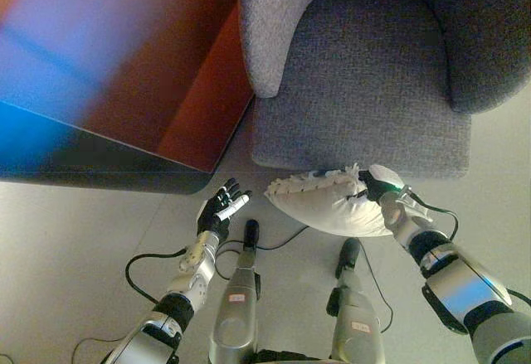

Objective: Pick up the pillow and put it on the sofa.

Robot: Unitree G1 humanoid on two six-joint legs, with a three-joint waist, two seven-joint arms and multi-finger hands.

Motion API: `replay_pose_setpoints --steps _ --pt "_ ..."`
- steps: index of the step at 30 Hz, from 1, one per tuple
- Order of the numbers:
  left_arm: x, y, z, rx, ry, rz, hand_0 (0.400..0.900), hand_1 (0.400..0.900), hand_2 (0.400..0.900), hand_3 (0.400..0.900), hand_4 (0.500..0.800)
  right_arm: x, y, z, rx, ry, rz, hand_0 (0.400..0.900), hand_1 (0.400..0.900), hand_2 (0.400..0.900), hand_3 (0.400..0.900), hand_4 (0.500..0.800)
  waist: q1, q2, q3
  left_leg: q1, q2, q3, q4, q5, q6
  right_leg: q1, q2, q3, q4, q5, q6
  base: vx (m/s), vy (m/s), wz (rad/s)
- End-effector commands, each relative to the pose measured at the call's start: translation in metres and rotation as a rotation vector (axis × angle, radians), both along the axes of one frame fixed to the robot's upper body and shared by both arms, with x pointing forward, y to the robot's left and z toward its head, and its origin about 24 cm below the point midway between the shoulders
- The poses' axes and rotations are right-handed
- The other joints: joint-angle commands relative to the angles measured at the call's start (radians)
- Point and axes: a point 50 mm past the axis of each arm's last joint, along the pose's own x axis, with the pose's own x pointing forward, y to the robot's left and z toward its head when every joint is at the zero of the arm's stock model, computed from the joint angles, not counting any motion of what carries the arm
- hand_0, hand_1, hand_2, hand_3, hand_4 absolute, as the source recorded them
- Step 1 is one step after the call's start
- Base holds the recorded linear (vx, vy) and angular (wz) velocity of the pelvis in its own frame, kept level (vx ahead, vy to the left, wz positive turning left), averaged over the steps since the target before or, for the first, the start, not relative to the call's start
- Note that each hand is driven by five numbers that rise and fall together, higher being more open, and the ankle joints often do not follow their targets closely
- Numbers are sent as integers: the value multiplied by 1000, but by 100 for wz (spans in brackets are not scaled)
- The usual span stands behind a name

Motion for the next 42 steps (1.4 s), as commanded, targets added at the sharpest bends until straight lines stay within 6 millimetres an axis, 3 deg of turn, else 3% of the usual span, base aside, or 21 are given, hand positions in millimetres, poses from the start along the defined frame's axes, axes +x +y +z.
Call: replay_pose_setpoints --steps 1,17,26,34,42 --pt "21 -2 39 -21 -194 8 900 900 900 900 800 25 0 47 -49 -128 7 400 400 400 400 500 18 -30 32 -38 -21 -7 52 -75 38 -115 -93 77 135 -11 34 0 0 0" --pt "20 1 37 -17 -184 7 900 900 900 900 800 24 -1 49 -41 -154 41 400 400 400 400 500 15 -41 9 -2 -23 5 38 -83 38 -86 -87 72 123 -13 34 0 0 0" --pt "8 22 19 30 -90 37 900 900 900 900 800 3 -3 21 -32 -70 130 400 400 400 400 500 6 -91 -79 99 -9 24 12 -100 28 22 -86 66 85 -27 43 70 -31 1" --pt "-22 46 -13 90 71 90 900 900 900 900 800 -22 -5 5 -20 -13 193 400 400 400 400 500 -10 -148 -220 224 19 41 -20 -102 14 160 -74 58 47 -41 48 179 -48 -3" --pt "-69 64 -47 99 223 119 900 900 900 900 800 -45 -14 10 -56 -5 242 400 400 400 400 500 -11 -169 -365 335 34 59 -27 -115 11 277 -63 48 17 -47 44 224 -3 -7"
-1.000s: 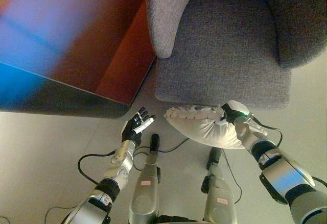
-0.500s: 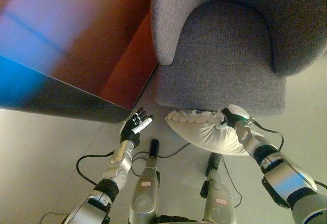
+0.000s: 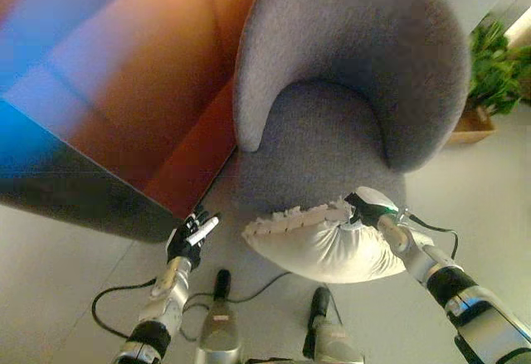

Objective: Pick up the pillow and put it on the sofa.

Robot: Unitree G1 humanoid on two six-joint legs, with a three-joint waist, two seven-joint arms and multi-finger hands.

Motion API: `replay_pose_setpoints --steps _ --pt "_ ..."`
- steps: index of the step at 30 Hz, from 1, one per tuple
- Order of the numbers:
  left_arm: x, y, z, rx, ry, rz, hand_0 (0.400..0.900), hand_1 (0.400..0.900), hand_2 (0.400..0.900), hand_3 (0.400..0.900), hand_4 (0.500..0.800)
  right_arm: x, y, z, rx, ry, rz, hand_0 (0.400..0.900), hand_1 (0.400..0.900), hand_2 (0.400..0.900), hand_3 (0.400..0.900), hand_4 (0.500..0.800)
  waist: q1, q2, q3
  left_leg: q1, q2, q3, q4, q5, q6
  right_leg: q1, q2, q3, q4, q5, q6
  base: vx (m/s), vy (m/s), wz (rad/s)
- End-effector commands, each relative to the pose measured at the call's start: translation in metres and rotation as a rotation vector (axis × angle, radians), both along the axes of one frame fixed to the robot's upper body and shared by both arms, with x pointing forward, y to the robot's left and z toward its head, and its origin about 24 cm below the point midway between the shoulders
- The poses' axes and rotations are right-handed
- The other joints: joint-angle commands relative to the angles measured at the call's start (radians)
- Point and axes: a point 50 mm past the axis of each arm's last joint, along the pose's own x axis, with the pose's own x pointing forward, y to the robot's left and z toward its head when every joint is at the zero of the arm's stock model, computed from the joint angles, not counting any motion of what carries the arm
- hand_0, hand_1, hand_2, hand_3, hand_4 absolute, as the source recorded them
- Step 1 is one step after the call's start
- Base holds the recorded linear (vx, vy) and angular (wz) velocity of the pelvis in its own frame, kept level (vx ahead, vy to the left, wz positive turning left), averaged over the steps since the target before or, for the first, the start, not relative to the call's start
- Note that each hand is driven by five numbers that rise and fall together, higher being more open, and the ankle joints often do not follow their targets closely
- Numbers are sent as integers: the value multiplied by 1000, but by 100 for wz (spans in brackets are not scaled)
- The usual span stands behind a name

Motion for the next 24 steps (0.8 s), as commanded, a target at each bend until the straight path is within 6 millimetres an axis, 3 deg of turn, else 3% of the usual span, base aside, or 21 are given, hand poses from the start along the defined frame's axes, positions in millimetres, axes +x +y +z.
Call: replay_pose_setpoints --steps 1,8,15,24 --pt "-9 1 -4 52 2 -75 900 900 900 900 800 9 -25 39 -74 -133 1 400 400 400 400 500 20 -13 -226 42 25 34 26 -63 6 -7 -63 50 46 1 33 138 1 -3" --pt "-19 6 -10 49 50 -77 900 900 900 900 800 19 -33 65 -100 -177 1 400 400 400 400 500 29 -18 -272 78 34 38 12 -66 4 28 -59 36 35 0 34 74 1 1" --pt "-21 12 -12 49 78 -75 900 900 900 900 800 46 -43 119 -123 -274 -49 400 400 400 400 500 40 -26 -295 82 36 35 13 -67 1 34 -62 29 38 1 37 20 3 0" --pt "-29 12 -16 44 100 -108 900 900 900 900 800 64 -68 181 -123 -398 -162 400 400 400 400 500 73 -35 -312 75 41 18 8 -61 -3 37 -59 12 35 0 37 42 -6 2"
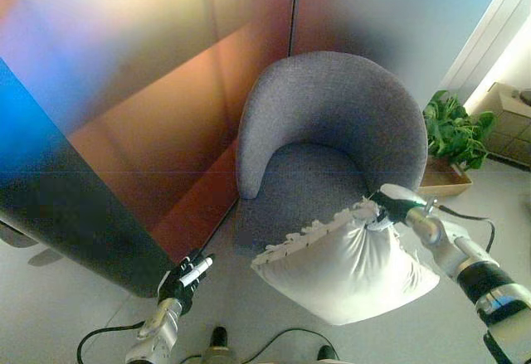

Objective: Pick up the pillow and put it on the sofa.

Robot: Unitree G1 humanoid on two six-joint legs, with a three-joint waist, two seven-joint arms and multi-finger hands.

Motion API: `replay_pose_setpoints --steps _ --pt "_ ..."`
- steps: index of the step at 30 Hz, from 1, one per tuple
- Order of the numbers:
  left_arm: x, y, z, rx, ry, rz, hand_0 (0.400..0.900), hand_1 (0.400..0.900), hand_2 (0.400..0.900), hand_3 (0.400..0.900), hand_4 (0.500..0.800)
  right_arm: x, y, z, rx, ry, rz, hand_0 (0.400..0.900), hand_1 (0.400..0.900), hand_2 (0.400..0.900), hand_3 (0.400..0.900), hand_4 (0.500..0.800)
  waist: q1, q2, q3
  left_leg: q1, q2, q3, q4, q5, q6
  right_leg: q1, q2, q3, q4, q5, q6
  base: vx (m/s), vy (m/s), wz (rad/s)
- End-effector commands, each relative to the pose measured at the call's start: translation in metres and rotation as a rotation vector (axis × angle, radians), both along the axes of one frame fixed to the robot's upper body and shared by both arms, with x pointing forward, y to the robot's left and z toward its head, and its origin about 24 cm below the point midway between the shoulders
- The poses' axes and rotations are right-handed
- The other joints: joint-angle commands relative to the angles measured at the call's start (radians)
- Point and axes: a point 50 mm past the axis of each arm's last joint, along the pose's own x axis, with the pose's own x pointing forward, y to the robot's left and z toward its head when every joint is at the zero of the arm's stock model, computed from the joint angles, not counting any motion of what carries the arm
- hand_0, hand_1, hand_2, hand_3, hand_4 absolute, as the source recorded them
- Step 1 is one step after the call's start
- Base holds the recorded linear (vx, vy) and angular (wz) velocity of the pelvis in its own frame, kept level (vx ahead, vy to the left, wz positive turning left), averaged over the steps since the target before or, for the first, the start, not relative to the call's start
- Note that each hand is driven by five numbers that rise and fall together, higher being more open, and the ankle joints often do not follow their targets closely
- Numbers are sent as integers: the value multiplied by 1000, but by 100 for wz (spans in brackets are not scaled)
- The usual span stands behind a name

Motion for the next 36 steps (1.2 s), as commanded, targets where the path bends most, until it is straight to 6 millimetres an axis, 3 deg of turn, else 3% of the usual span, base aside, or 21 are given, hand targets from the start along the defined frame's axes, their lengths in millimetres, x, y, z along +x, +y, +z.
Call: replay_pose_setpoints --steps 1,10,14,23,31,36 --pt "19 5 13 63 -76 -105 900 900 900 900 800 50 -16 138 -31 -442 -60 400 400 400 400 500 67 -54 -139 27 30 -4 7 -19 5 -2 -66 8 35 7 37 35 5 6" --pt "18 4 13 64 -72 -145 900 900 900 900 800 59 -21 194 -73 -519 -98 400 400 400 400 500 94 -63 -159 13 30 -22 2 -12 2 5 -67 -14 34 0 37 19 5 10" --pt "15 4 13 67 -65 -164 900 900 900 900 800 61 -25 209 -74 -544 -142 400 400 400 400 500 105 -65 -166 8 30 -25 2 -8 3 6 -66 -23 37 -2 36 39 8 9" --pt "5 6 11 62 -43 -194 900 900 900 900 800 50 -66 194 -53 -546 -470 400 400 400 400 500 132 -57 -167 -6 31 -45 -6 -4 2 10 -58 -35 16 2 34 80 -7 6" --pt "12 2 16 55 -79 -244 900 900 900 900 800 44 -79 169 -41 -474 -575 400 400 400 400 500 150 -43 -142 -42 29 -63 -6 -6 -3 -14 -62 -49 6 2 37 13 -6 7" --pt "28 0 27 50 -146 -240 900 900 900 900 800 47 -75 173 -25 -514 -617 400 400 400 400 500 155 -29 -103 -85 25 -76 -6 -7 -2 -62 -63 -38 6 5 38 -140 -14 -1"
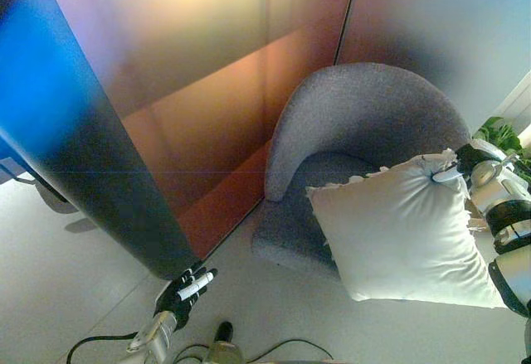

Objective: Pick up the pillow and put it on the sofa.

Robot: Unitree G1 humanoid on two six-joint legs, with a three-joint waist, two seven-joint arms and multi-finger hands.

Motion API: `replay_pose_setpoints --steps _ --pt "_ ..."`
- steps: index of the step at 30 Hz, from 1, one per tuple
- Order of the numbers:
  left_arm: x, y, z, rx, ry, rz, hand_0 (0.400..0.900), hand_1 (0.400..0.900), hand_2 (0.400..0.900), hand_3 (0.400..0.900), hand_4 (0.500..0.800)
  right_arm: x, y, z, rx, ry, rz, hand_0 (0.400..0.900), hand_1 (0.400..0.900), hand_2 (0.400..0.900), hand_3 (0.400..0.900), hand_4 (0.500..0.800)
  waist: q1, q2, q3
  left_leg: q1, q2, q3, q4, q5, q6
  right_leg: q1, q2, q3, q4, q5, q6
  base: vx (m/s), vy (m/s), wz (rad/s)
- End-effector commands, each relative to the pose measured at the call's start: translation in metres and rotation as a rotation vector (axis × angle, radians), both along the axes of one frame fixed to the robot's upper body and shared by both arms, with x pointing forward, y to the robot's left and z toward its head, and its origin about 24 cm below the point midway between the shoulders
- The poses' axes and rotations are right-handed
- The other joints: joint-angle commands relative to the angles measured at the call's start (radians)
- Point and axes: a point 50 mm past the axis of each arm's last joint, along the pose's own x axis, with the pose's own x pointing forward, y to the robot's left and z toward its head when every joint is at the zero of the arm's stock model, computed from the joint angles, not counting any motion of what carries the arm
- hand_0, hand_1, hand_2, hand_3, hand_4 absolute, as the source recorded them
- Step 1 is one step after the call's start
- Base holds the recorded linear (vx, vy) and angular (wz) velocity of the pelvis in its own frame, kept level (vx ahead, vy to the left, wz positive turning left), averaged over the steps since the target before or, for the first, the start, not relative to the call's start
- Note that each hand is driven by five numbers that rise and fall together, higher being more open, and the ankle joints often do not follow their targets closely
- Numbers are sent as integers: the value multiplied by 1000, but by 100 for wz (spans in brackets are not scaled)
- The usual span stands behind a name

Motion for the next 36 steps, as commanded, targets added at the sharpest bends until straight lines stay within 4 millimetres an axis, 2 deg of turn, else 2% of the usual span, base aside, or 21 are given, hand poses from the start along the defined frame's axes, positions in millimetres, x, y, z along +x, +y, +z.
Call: replay_pose_setpoints --steps 1,2,9,18,29,31,36 --pt "53 -5 36 28 -223 -110 900 900 900 900 800 22 4 96 -118 -308 -49 820 820 820 820 752 49 -40 -34 -15 27 5 -7 -21 10 -43 -74 39 7 16 43 -162 -32 -3" --pt "55 -5 38 28 -230 -106 900 900 900 900 800 22 4 98 -126 -316 -49 900 900 900 900 800 49 -40 -26 -18 28 4 -7 -20 11 -45 -73 39 6 16 42 -111 -28 -4" --pt "39 -5 29 36 -177 -107 900 900 900 900 800 15 -6 96 -177 -294 -61 900 900 900 900 800 47 -45 -55 21 29 11 -7 -30 14 -7 -73 40 3 4 39 99 11 -2" --pt "24 1 23 32 -141 -107 900 900 900 900 800 14 -4 95 -255 -367 -52 900 900 900 900 800 41 -46 -81 64 30 28 -7 -41 15 31 -72 42 2 -5 39 58 6 -1" --pt "22 4 23 28 -138 -88 900 900 900 900 800 9 -7 115 -315 -480 -52 900 900 900 900 800 27 -57 -101 80 32 47 -7 -46 16 43 -67 50 0 -6 40 6 -1 -4" --pt "22 5 24 27 -142 -82 900 900 900 900 800 10 -6 112 -281 -472 -38 900 900 900 900 800 23 -59 -104 79 32 51 -7 -45 16 41 -68 53 2 -6 40 0 0 0" --pt "24 7 25 23 -157 -60 900 900 900 900 800 12 3 90 -180 -409 47 900 900 900 900 800 7 -62 -101 83 34 60 -7 -42 16 39 -69 61 10 -6 37 -13 11 -5"
